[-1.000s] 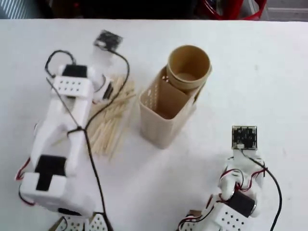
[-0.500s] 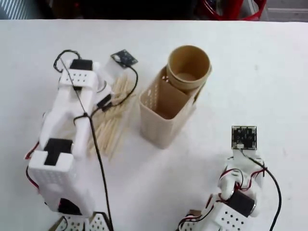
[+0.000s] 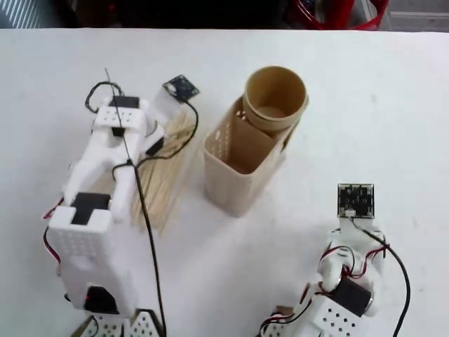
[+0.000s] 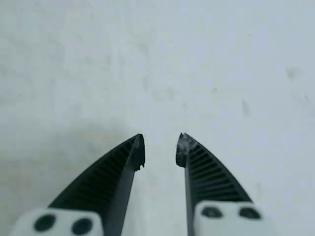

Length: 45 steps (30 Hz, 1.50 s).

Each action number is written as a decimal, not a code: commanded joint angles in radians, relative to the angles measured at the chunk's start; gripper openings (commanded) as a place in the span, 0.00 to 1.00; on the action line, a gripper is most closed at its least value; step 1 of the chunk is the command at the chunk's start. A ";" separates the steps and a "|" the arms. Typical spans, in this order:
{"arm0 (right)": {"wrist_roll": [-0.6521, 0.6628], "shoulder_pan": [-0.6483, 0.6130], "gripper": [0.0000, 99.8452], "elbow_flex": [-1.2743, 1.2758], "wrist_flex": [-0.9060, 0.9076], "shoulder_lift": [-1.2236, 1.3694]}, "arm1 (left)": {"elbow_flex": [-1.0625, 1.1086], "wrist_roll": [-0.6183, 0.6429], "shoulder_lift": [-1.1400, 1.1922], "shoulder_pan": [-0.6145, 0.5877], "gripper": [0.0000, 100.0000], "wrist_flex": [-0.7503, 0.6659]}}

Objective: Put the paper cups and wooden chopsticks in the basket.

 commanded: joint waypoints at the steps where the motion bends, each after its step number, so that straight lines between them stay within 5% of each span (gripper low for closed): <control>1: 0.006 0.008 0.11 0.009 -0.018 -0.008 | 0.000 -0.003 0.001 -0.002 0.02 -0.006; 10: 0.006 0.008 0.11 0.009 -0.018 -0.008 | -0.140 0.110 -0.001 -0.021 0.02 0.055; 22: 0.006 0.010 0.11 0.009 -0.018 -0.008 | -0.362 0.167 0.010 -0.015 0.10 0.399; 28: 0.006 0.010 0.11 0.009 -0.018 -0.008 | -0.219 0.049 0.008 -0.010 0.13 0.353; 38: 0.006 0.010 0.11 0.009 -0.018 -0.008 | -0.061 0.038 0.010 -0.041 0.13 0.126; 45: 0.006 0.010 0.11 0.009 -0.018 -0.008 | -0.037 0.048 0.012 -0.039 0.04 0.075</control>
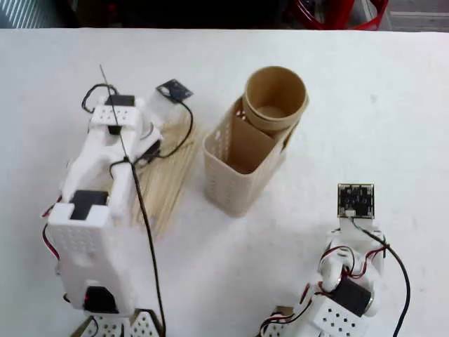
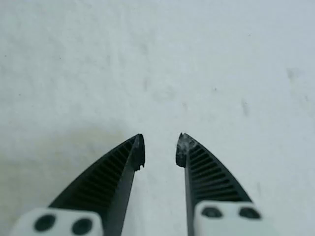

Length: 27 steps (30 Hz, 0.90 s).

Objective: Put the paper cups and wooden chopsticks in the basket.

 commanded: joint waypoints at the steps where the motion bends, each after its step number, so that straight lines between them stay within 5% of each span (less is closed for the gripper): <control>1: 0.006 0.010 0.11 0.009 -0.018 -0.008 | 0.008 -0.002 -0.005 -0.005 0.06 -0.025; 23: 0.006 0.010 0.11 0.009 -0.018 -0.008 | -0.081 0.160 0.111 -0.004 0.08 0.026; 27: 0.006 0.008 0.11 0.009 -0.018 -0.008 | -0.167 0.175 0.145 -0.004 0.02 0.081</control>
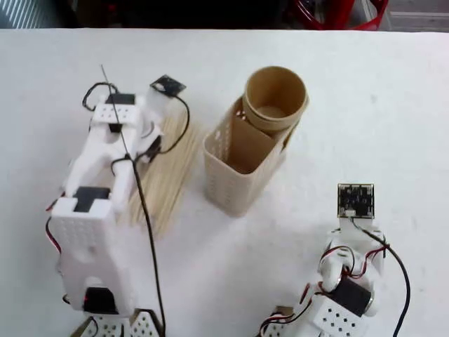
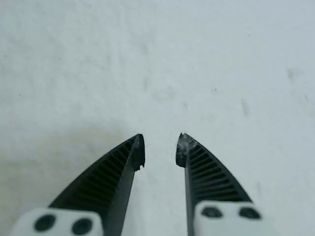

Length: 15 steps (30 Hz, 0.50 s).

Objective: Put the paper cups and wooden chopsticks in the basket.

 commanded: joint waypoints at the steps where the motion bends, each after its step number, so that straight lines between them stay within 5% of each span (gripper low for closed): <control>1: 0.006 0.010 0.11 0.009 -0.018 -0.008 | -0.069 0.018 0.022 -0.004 0.03 0.021; 15: 0.006 0.010 0.11 0.009 -0.018 -0.008 | -0.509 0.199 -0.314 0.022 0.02 0.296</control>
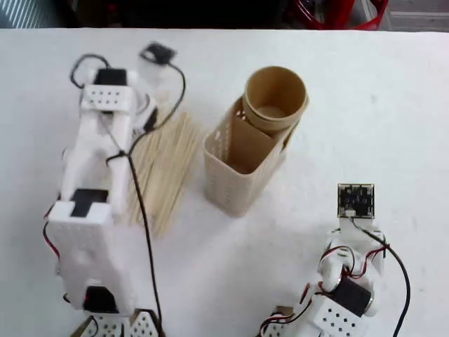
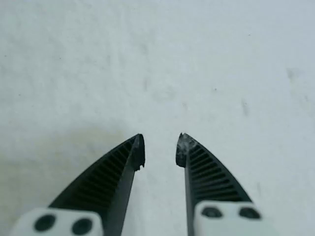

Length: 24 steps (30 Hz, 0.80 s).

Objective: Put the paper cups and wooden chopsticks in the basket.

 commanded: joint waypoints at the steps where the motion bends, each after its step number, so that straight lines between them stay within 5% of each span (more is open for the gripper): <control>1: 0.006 0.010 0.11 0.009 -0.018 -0.008 | -0.233 0.077 -0.199 0.035 0.02 0.094; 9: 0.006 0.010 0.11 0.009 -0.018 -0.008 | -0.635 0.219 -0.499 0.332 0.02 0.216; 18: 0.006 0.010 0.11 0.009 -0.018 -0.008 | -0.671 0.327 -0.516 0.622 0.02 0.005; 24: 0.006 0.010 0.11 0.009 -0.018 -0.008 | -0.666 0.242 -0.455 0.817 0.02 -0.052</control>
